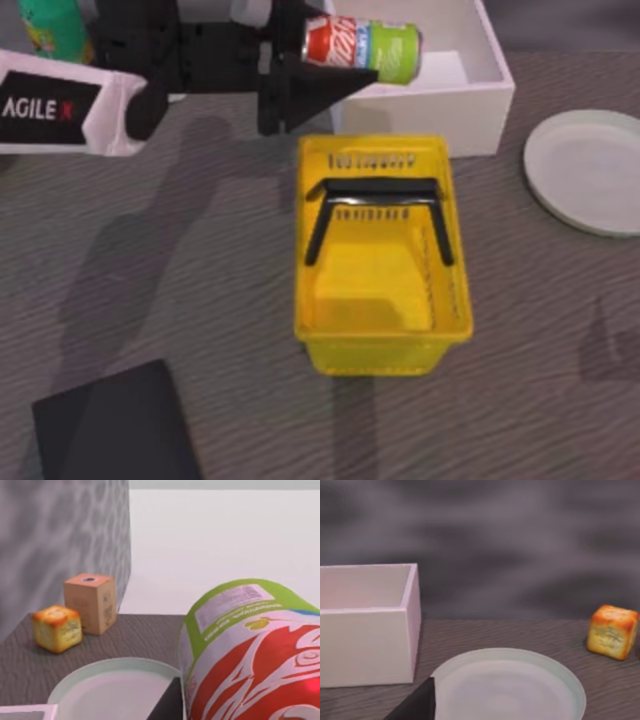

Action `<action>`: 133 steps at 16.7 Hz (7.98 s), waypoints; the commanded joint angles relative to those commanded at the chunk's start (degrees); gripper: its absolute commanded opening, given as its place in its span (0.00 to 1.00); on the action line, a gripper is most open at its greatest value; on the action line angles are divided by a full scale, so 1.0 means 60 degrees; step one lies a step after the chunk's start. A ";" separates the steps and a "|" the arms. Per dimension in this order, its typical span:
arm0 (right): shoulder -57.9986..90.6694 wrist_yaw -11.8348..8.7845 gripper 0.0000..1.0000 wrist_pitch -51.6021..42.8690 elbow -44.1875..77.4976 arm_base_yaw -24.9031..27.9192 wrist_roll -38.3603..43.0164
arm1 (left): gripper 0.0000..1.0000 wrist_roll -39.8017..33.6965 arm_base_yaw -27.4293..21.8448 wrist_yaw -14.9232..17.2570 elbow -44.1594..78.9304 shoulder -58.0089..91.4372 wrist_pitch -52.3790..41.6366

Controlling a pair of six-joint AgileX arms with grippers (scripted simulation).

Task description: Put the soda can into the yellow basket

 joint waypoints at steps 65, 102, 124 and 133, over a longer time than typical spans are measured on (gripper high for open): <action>1.7249 -0.0058 1.00 -1.1227 1.6486 0.5024 -0.8144 | 1.00 -0.1254 0.2819 -0.9694 -1.0015 -1.5937 -0.5058; 2.1763 0.0037 0.10 -1.3370 2.0134 0.6210 -1.0234 | 1.00 -0.0423 0.3174 -1.2250 -1.3215 -2.0607 -0.6990; 2.1763 0.0037 0.00 -1.3370 2.0134 0.6210 -1.0234 | 1.00 -0.0423 0.3174 -1.2250 -1.3215 -2.0607 -0.6990; 2.1763 0.0037 0.00 -1.3370 2.0134 0.6210 -1.0234 | 1.00 -0.0423 0.3174 -1.2250 -1.3215 -2.0607 -0.6990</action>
